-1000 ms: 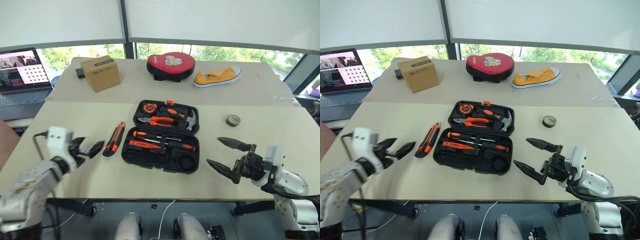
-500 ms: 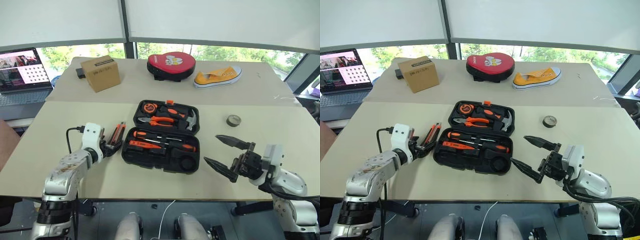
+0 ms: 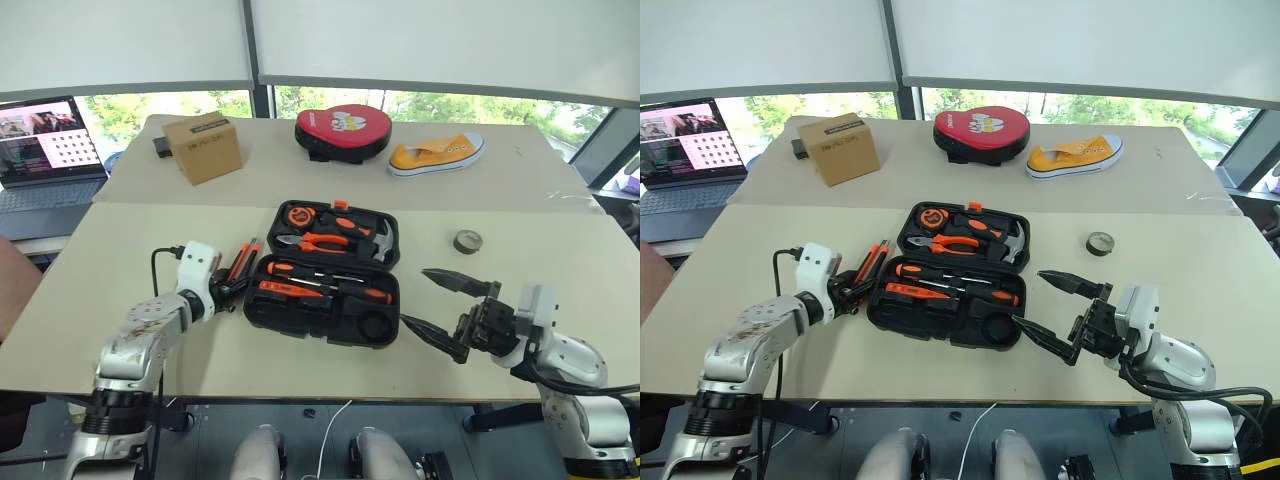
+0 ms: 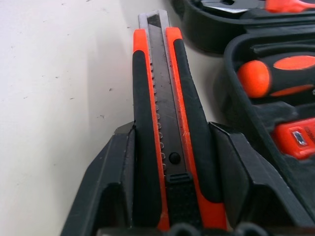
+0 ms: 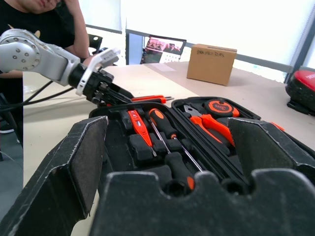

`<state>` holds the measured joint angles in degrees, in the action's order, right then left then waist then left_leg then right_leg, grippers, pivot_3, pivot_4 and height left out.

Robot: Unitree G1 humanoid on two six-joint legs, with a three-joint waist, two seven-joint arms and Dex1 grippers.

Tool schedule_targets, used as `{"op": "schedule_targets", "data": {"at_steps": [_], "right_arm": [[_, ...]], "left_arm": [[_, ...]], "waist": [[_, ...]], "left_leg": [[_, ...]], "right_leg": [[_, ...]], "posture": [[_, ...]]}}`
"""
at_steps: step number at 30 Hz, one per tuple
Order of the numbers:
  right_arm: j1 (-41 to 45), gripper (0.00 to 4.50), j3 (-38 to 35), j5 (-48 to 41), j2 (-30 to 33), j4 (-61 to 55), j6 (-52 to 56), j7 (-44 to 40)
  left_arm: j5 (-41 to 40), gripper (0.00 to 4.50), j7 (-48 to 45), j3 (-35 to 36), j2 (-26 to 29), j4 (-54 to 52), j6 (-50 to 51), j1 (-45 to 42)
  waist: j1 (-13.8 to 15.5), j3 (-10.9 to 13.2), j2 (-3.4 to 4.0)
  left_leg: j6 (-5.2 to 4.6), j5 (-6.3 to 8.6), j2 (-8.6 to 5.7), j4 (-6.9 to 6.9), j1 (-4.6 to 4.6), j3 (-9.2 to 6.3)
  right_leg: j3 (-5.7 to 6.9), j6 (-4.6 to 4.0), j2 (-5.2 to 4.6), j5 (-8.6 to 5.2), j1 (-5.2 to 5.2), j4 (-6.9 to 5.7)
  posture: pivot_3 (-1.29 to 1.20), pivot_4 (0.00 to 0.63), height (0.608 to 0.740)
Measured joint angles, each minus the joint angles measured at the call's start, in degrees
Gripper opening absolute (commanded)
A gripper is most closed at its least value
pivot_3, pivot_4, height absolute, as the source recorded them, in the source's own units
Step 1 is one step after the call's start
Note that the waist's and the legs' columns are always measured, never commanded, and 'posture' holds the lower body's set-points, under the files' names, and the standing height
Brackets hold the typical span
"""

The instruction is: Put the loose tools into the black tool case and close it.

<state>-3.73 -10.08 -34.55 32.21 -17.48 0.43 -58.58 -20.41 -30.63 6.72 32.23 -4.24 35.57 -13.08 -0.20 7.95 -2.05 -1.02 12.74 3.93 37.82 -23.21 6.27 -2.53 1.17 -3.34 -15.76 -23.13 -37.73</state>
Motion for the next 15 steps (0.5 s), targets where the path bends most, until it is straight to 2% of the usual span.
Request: {"op": "schedule_targets", "data": {"at_steps": [2,4,7,8,11,15], "right_arm": [[-1.0,4.50,-0.5,-0.1,0.5,0.0,0.1,0.0],[-2.0,4.50,-0.8,-0.4,0.8,-0.1,0.1,-0.2],[-2.6,4.50,-2.1,-1.0,1.6,-0.6,0.7,-0.4],[-2.7,4.50,-2.3,-1.3,2.0,-0.9,0.9,-0.5],[-4.0,4.50,-2.6,-1.8,2.6,-1.9,1.1,-1.2],[-5.0,4.50,-3.0,-1.9,2.7,-2.2,1.2,-1.2]], "left_arm": [[-0.4,1.75,-4.8,2.5,2.8,1.4,-4.2,1.0],[-1.0,1.75,-12.5,3.9,8.4,3.0,-9.5,1.0],[-1.0,1.75,-25.8,3.1,16.2,5.0,-16.9,-3.1],[-0.8,1.75,-28.8,2.2,17.2,5.0,-18.9,-4.8],[-0.9,1.75,-37.2,-2.9,17.1,3.8,-22.5,-8.7],[-1.2,1.75,-45.0,-13.4,11.5,0.4,-23.2,-13.0]], "waist": [[-0.1,0.0,-0.02],[-0.1,0.1,-0.13],[0.5,0.2,-0.09],[0.7,0.2,-0.09],[1.2,0.2,-0.08],[0.9,0.2,-0.09]], "left_leg": [[0.00,0.00,0.00,-0.02,-0.06,-0.01],[0.01,0.00,0.01,-0.02,-0.09,0.01],[0.01,0.00,-0.09,-0.01,-0.08,0.11],[0.01,0.00,-0.10,-0.01,-0.09,0.13],[-0.01,0.01,-0.10,-0.01,-0.16,0.17],[-0.04,0.01,-0.08,0.03,-0.43,0.13]], "right_leg": [[0.07,-0.02,0.00,-0.02,-0.03,0.02],[0.13,-0.04,-0.01,-0.03,-0.04,0.04],[0.11,0.00,-0.15,0.00,0.01,0.17],[0.11,0.01,-0.16,0.01,0.04,0.21],[0.11,0.06,-0.16,0.03,0.10,0.39],[0.11,0.22,-0.03,0.12,0.00,0.54]], "posture": [[0.00,0.150,0.740],[0.00,0.150,0.740],[0.00,0.150,0.740],[0.00,0.150,0.740],[0.00,0.150,0.740],[0.00,0.150,0.740]]}}
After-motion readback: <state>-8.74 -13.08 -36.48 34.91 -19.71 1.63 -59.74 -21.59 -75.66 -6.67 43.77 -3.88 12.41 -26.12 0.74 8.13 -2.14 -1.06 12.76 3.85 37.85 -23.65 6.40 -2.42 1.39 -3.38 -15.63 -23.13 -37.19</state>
